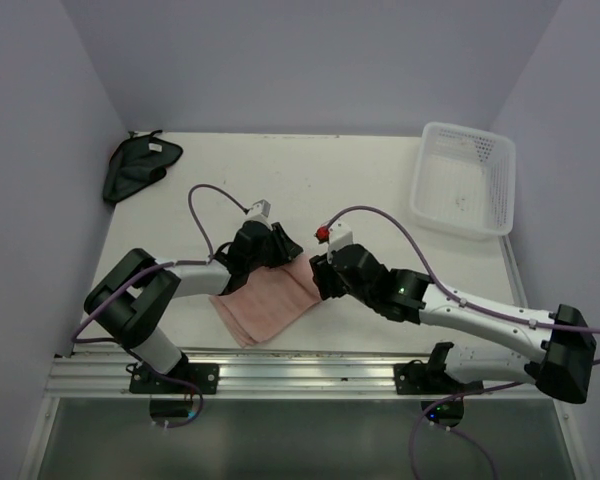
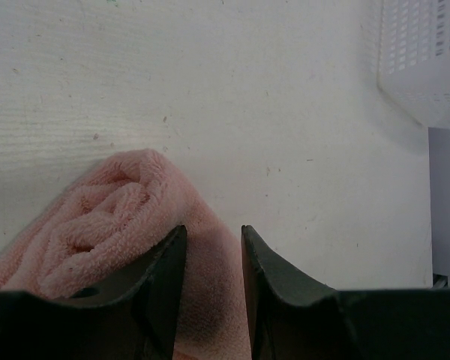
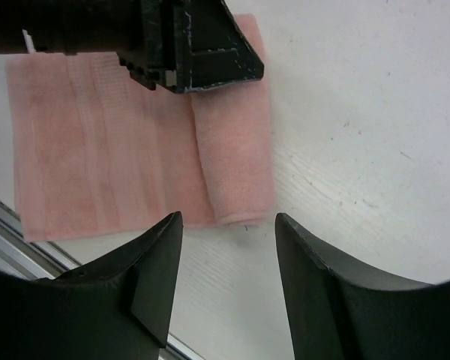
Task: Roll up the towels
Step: Roll the towel
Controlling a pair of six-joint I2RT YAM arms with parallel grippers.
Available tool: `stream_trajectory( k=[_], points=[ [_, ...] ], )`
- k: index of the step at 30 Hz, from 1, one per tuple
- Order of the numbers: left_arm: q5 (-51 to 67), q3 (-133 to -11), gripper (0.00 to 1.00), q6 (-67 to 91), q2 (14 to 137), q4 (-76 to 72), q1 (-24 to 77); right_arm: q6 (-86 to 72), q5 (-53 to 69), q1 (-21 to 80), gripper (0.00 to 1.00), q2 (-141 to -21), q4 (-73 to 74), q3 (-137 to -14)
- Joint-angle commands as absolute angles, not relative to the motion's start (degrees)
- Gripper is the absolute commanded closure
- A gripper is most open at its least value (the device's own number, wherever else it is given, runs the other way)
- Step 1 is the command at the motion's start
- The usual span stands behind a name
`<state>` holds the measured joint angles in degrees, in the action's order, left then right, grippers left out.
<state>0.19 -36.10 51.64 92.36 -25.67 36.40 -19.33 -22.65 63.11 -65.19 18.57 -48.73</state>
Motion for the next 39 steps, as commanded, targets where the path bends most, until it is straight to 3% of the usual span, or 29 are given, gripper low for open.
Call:
stream_trajectory(
  k=[1,13,28,31,35,39],
  points=[
    [-2.7,-33.8,0.60,49.4,93.4,-18.2,35.9,-22.7,-14.1,59.8,0.43,-65.3,12.1,-45.7],
    [-2.5,-33.7,0.60,49.0,92.6,-17.3,35.9,-30.4,1.7,46.0,0.43,-73.8,0.3,-39.6],
    [-2.7,-32.7,0.60,49.2,91.2,-17.1,35.9,-32.3,7.7,44.6,0.47,-85.7,-11.3,-33.7],
    [-2.7,-32.4,0.60,49.3,90.9,-17.1,35.9,-32.3,7.9,44.6,0.57,-86.8,-11.9,-33.6],
    [-2.8,-33.0,0.60,49.2,89.9,-16.5,35.9,-31.6,7.3,44.6,0.82,-86.2,-11.0,-34.2],
    [-4.9,-36.6,0.59,47.3,87.9,-12.7,35.8,-30.1,4.6,44.9,0.99,-82.9,-8.1,-35.5]
  ],
)
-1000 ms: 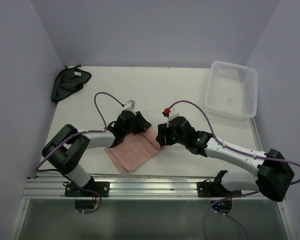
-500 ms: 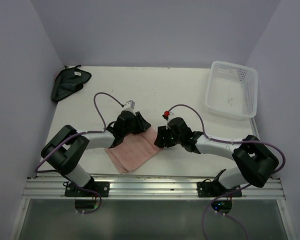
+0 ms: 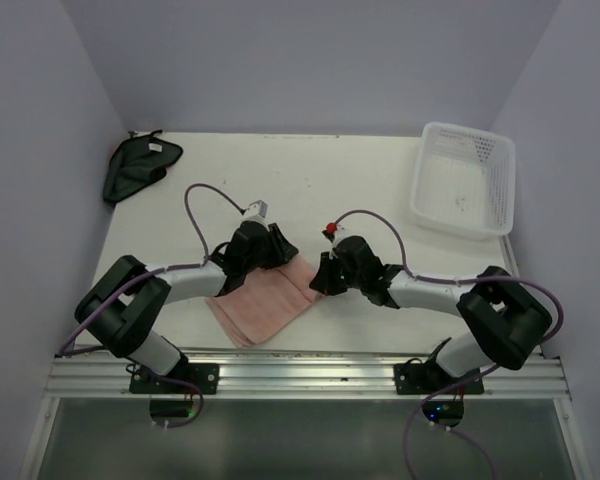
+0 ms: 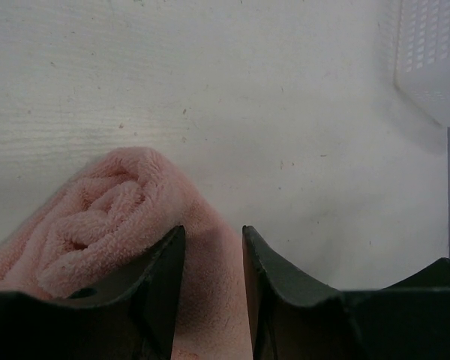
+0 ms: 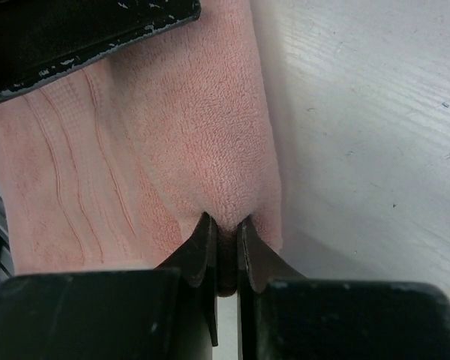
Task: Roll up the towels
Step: Roll the towel
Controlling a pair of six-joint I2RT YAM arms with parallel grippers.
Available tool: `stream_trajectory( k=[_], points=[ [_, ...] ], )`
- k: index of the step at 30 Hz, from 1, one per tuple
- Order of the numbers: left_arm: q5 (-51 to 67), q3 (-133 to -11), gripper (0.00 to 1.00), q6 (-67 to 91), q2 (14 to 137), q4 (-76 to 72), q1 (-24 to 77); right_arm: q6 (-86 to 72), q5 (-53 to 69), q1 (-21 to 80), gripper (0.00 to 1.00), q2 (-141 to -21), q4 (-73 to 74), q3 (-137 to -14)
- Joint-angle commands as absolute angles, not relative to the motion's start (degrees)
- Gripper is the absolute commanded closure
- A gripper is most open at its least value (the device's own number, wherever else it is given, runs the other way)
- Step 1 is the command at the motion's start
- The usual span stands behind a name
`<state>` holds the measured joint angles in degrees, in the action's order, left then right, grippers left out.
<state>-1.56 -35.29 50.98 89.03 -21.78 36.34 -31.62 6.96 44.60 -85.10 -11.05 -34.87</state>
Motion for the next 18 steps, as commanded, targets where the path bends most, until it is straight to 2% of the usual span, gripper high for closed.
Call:
stream_trajectory(
  k=[1,4,8,18],
  points=[
    [-5.4,-37.3,0.59,47.0,87.6,-12.1,35.6,-29.3,2.5,45.0,1.00,-82.1,-6.9,-35.7],
    [-5.3,-39.9,0.58,46.1,86.2,-10.6,34.5,-27.2,-0.4,46.8,1.00,-79.2,-5.2,-36.2],
    [-4.7,-43.3,0.57,45.3,84.5,-8.8,33.0,-23.6,-11.6,52.0,1.00,-77.9,-3.6,-36.9],
    [-1.8,-44.6,0.56,46.4,80.6,-7.6,32.1,-15.3,-35.3,69.1,1.00,-82.9,1.5,-43.1]
  ],
)
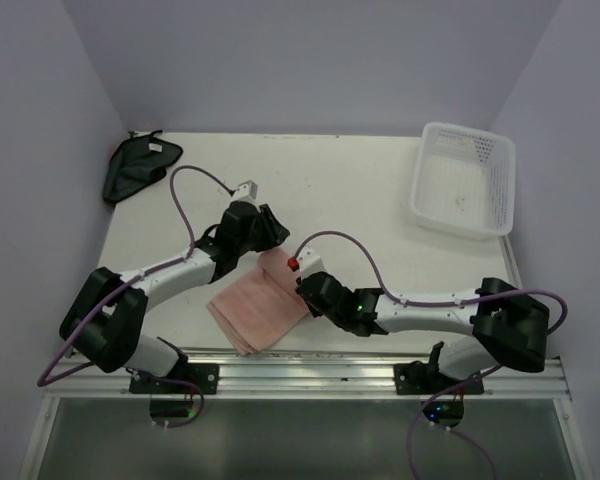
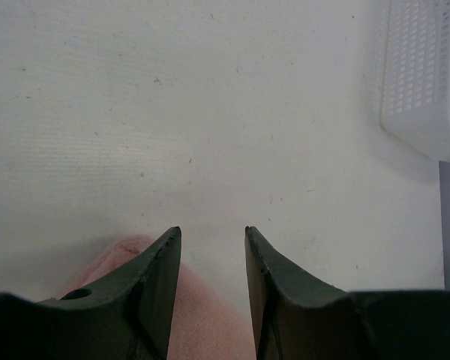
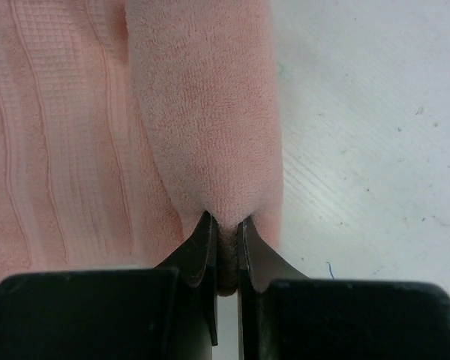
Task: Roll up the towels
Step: Roll the towel
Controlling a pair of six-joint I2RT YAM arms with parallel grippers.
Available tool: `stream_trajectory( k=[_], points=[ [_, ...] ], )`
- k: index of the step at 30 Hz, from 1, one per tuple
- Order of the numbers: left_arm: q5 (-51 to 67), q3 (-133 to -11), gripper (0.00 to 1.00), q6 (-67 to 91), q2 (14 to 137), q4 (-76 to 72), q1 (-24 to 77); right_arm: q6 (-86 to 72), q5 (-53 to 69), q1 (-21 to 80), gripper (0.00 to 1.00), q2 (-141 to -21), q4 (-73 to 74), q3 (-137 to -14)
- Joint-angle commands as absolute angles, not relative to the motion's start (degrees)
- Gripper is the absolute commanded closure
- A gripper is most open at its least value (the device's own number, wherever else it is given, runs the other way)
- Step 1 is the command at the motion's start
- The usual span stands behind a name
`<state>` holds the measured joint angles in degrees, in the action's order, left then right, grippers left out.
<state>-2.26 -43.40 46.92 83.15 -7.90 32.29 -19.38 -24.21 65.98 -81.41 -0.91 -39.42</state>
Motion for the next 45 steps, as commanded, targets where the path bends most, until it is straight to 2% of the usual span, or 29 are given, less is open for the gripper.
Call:
stream_trajectory(
  k=[1,8,18,26,39,45],
  points=[
    [-1.6,-44.4,0.56,46.5,80.2,-7.6,32.1,-14.3,-38.6,70.2,1.00,-83.6,2.5,-43.7],
    [-0.3,-41.8,0.57,48.3,77.8,-9.6,32.3,-14.7,-52.4,77.3,1.00,-93.4,11.9,-53.3],
    [1.3,-40.4,0.57,48.3,75.6,-9.1,32.3,-14.7,-65.9,84.6,1.00,-109.0,25.3,-66.9],
    [2.4,-35.4,0.57,50.1,71.8,-9.7,33.5,-13.4,-68.6,88.4,1.00,-117.8,32.3,-73.0],
    [1.9,-26.8,0.57,52.6,67.1,-11.4,34.9,-12.4,-67.4,89.6,1.00,-120.0,34.3,-76.0],
    [1.0,-24.1,0.57,52.4,68.8,-12.8,35.1,-12.8,-66.6,89.7,0.91,-118.9,34.3,-76.0]
  ],
)
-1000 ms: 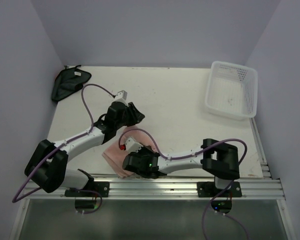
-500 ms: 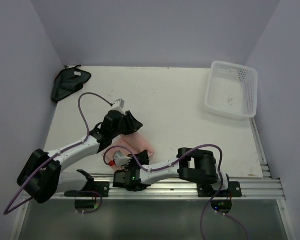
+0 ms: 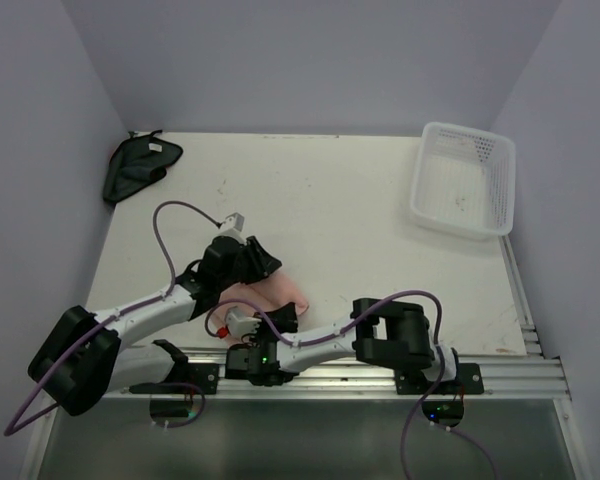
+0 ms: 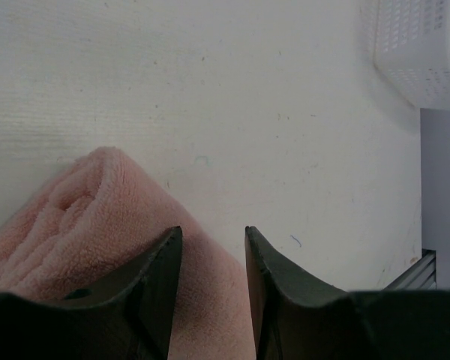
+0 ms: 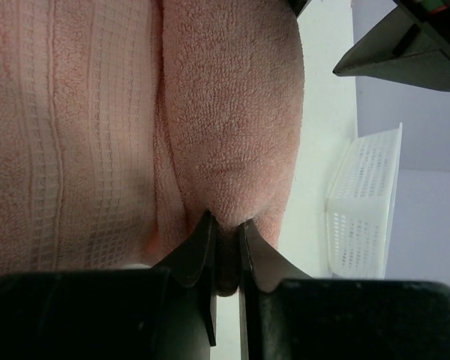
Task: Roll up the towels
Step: Roll the towel
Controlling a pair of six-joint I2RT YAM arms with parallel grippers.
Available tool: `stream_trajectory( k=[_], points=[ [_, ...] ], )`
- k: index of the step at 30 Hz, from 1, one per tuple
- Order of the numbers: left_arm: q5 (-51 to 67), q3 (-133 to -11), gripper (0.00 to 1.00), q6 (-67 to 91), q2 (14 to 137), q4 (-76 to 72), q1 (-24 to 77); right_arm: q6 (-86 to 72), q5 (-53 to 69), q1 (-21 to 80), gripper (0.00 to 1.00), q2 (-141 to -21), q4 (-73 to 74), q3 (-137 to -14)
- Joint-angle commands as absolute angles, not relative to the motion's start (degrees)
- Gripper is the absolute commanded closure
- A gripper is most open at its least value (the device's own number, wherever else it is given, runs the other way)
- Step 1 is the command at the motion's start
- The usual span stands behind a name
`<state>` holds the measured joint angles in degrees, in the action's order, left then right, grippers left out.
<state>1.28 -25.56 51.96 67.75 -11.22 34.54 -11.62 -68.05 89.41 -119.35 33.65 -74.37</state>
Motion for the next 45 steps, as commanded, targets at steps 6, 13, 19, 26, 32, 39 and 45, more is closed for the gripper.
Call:
stream_trajectory(
  k=[6,13,19,26,32,39,45],
  points=[
    [-2.8,-21.5,0.57,51.8,69.5,-13.3,35.1,-14.9,-65.9,89.6,0.65,-113.2,33.2,-73.9],
    [-3.7,-18.5,0.57,51.8,70.2,-14.7,35.1,-16.3,-62.5,89.6,0.49,-101.7,30.6,-69.7],
    [-3.8,-17.8,0.57,51.8,70.7,-15.3,35.0,-16.3,-53.2,89.3,0.43,-87.8,23.1,-62.3],
    [-3.5,-17.4,0.57,52.0,70.5,-15.3,35.1,-22.7,-24.5,73.7,0.43,-74.0,9.6,-50.1],
    [-3.8,-17.3,0.57,51.9,69.6,-14.5,35.0,-27.9,-7.2,63.2,0.43,-73.4,2.1,-45.4],
    [-3.9,-16.9,0.57,52.0,69.5,-14.6,35.0,-28.8,-1.0,59.0,0.40,-79.5,-4.8,-42.3],
    [-4.0,-16.1,0.57,52.4,68.8,-14.8,35.1,-29.2,1.7,57.9,0.39,-85.7,-7.9,-41.5]
  ],
)
